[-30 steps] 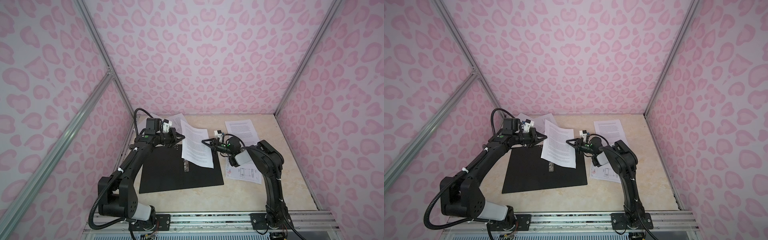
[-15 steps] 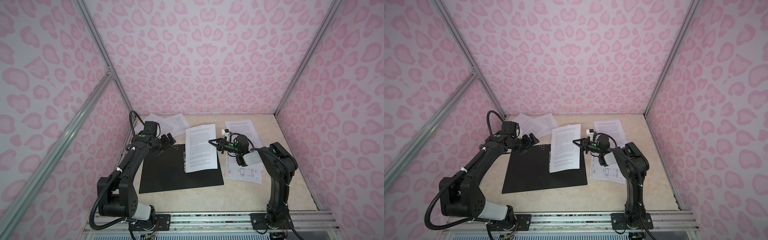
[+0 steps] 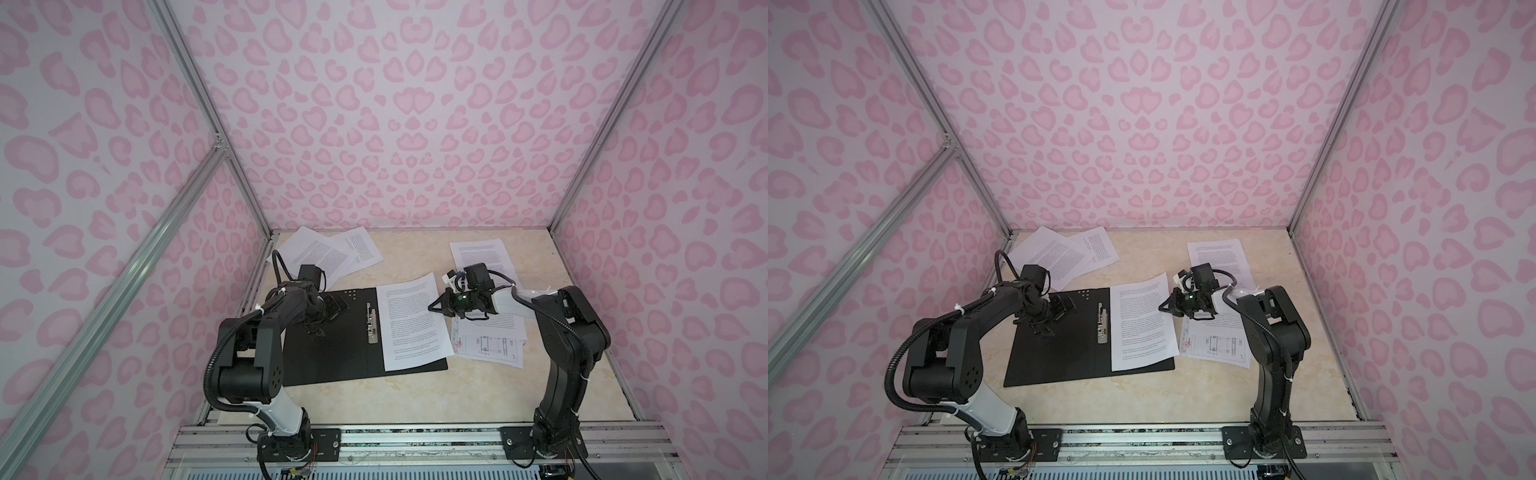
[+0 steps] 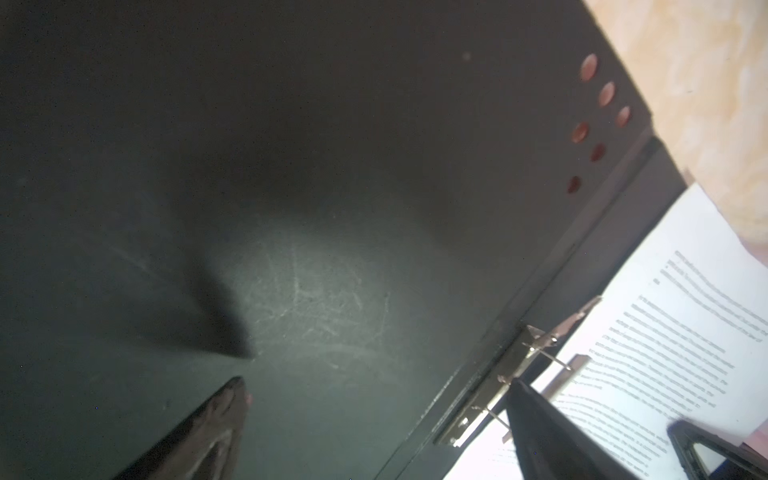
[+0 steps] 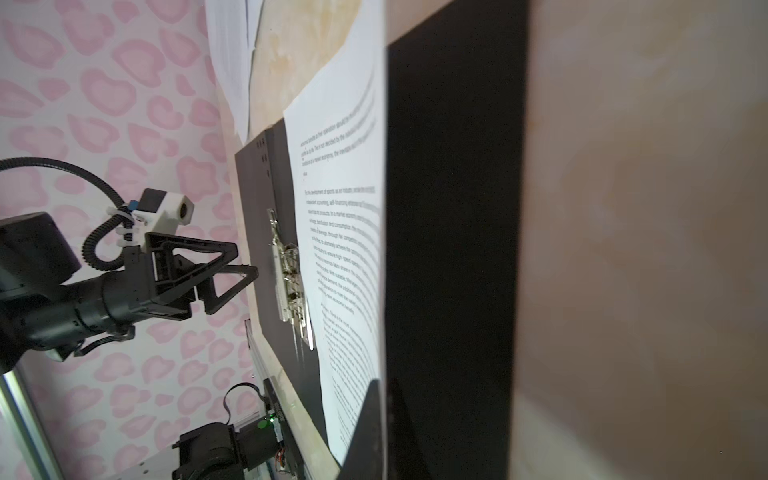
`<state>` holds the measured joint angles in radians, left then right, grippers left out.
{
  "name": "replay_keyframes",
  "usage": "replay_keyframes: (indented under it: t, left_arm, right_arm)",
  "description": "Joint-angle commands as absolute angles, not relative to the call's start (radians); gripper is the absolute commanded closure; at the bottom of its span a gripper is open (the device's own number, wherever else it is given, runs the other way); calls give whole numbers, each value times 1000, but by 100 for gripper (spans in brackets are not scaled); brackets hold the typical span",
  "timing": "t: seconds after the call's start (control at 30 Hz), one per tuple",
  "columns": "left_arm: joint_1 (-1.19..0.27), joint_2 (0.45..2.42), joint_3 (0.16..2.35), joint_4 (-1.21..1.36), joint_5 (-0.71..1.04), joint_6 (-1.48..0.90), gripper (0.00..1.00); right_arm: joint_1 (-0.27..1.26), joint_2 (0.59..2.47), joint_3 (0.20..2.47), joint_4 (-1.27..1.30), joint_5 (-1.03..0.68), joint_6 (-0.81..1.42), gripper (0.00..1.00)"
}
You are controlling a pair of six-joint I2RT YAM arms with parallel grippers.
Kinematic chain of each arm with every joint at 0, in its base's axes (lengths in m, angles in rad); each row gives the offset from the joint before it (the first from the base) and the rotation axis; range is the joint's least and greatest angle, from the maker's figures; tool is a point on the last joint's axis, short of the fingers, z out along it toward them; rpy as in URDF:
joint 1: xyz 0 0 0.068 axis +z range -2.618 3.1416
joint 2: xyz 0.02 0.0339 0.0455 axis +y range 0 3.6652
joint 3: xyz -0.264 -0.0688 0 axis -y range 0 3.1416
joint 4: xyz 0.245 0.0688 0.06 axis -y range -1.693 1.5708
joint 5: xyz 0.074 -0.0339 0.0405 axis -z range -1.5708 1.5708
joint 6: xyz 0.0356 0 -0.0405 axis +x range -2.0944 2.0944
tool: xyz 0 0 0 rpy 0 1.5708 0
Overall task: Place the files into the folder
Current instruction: 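Lower the papers onto the folder's clip with both grippers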
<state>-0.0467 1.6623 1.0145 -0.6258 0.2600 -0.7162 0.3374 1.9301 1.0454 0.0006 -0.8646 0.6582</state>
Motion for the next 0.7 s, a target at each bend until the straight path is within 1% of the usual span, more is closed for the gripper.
replay_keyframes:
  t: [0.0,0.13,0.33,0.43,0.67]
  left_arm:
    - [-44,1679,1006,-610,227,-741,2]
    - [-41,1707,1003,-613,224,-747,2]
    - [-41,1724,991,-605,213,-755,2]
    - [-39,1726,989,-606,215,-753,2]
    - [-40,1727,986,-603,212,-757,2]
  right_arm:
    - [331,1947,1061,-103,-854,556,100]
    - [356,1972,1086,-91,-862,562,100]
    - [362,1999,1026,127,-914,715,100]
    - [364,2008,1021,145,-899,730,100]
    - [377,2014,981,309,-919,859,100]
